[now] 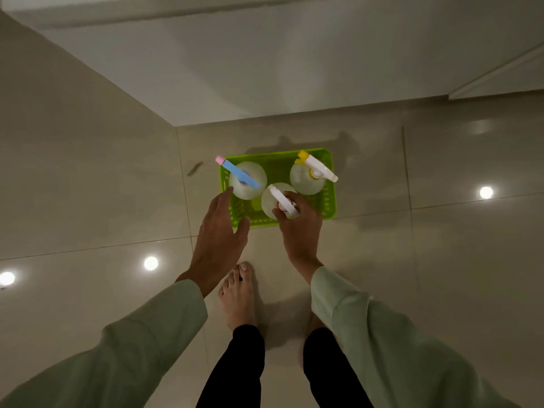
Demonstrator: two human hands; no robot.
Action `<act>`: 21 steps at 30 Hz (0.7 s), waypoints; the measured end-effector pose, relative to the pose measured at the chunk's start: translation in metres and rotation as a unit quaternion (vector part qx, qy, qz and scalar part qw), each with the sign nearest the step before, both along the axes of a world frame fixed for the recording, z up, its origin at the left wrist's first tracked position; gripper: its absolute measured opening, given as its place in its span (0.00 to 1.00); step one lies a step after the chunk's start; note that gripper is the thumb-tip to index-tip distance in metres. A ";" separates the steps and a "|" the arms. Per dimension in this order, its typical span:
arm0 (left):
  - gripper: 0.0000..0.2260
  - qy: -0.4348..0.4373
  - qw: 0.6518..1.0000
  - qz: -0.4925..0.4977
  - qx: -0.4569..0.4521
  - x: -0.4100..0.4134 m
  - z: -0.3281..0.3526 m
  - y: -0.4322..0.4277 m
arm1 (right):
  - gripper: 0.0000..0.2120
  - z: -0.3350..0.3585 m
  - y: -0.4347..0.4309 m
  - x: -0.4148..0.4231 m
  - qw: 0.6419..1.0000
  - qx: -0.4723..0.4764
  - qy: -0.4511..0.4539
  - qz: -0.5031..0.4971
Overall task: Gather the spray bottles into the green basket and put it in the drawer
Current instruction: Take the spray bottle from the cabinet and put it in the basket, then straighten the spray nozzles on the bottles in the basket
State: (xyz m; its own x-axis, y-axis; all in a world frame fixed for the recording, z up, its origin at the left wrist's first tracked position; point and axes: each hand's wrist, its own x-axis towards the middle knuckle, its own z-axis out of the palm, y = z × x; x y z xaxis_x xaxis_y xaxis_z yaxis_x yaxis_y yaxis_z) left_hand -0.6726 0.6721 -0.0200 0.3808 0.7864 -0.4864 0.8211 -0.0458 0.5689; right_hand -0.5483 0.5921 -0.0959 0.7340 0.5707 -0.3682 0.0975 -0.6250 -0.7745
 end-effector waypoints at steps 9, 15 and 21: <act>0.21 -0.012 0.996 0.084 0.035 0.019 0.012 0.007 | 0.36 0.032 -0.018 0.019 0.994 0.019 0.068 0.084; 0.23 0.003 0.982 0.191 0.011 0.038 0.025 0.023 | 0.20 0.084 -0.020 0.060 0.972 0.031 -0.202 0.118; 0.27 0.056 0.979 0.196 -0.016 0.054 0.012 0.044 | 0.29 0.074 0.029 0.095 0.919 -0.172 -0.224 0.276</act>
State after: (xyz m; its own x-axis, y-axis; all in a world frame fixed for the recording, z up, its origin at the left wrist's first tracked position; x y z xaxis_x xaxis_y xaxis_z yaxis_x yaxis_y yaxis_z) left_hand -0.6185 0.7157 -0.0084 -0.0046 0.8454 -0.5342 0.8296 0.3015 0.4700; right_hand -0.4532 0.6206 -0.0215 0.4887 0.8086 -0.3275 0.7344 -0.5840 -0.3459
